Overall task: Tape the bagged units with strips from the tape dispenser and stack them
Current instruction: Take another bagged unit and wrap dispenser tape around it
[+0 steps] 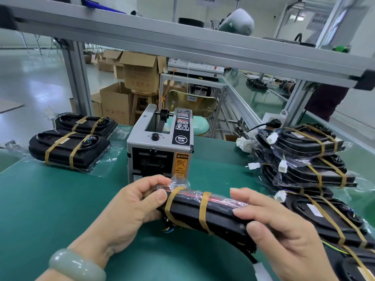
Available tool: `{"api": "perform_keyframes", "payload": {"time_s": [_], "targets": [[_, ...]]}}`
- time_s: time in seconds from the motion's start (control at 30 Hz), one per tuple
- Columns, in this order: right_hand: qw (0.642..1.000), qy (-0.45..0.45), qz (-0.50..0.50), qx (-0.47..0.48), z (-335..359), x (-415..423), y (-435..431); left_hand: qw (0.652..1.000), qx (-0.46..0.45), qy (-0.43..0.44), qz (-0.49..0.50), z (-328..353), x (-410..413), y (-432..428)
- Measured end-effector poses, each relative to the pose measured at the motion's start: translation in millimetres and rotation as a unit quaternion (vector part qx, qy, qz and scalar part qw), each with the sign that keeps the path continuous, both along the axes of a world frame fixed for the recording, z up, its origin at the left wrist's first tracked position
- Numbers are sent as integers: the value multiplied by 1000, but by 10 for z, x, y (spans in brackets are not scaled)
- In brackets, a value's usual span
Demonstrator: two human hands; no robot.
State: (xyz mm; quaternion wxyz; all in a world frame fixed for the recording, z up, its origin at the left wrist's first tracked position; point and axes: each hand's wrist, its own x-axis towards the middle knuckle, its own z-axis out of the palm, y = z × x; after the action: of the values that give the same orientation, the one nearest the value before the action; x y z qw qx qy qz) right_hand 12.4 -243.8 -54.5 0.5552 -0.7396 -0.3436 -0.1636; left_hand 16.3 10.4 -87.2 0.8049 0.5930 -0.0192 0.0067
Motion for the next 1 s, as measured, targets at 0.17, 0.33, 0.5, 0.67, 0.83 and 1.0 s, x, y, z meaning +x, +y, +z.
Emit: {"api": "perform_keyframes", "payload": {"time_s": [0.17,0.33,0.5,0.67,0.83,1.0], "targets": [[996,-20,-28,-86,-9,-26,67,1000,-17,4,-5,-19,35,42],[987,75,-31,-136,-5,-22,54,999,-20,-1,-32,-22,11,87],[979,98,-31,-177,-20,-13,38,999,-10,3,-37,-19,11,99],[971,155,19,-183,3,-27,61,999,7,3,-54,16,2,93],[969,159,-12,-188,20,-49,94,999,21,15,-31,41,-18,49],[979,121,-59,-154,35,-33,106,997,33,48,58,121,-17,4]]}}
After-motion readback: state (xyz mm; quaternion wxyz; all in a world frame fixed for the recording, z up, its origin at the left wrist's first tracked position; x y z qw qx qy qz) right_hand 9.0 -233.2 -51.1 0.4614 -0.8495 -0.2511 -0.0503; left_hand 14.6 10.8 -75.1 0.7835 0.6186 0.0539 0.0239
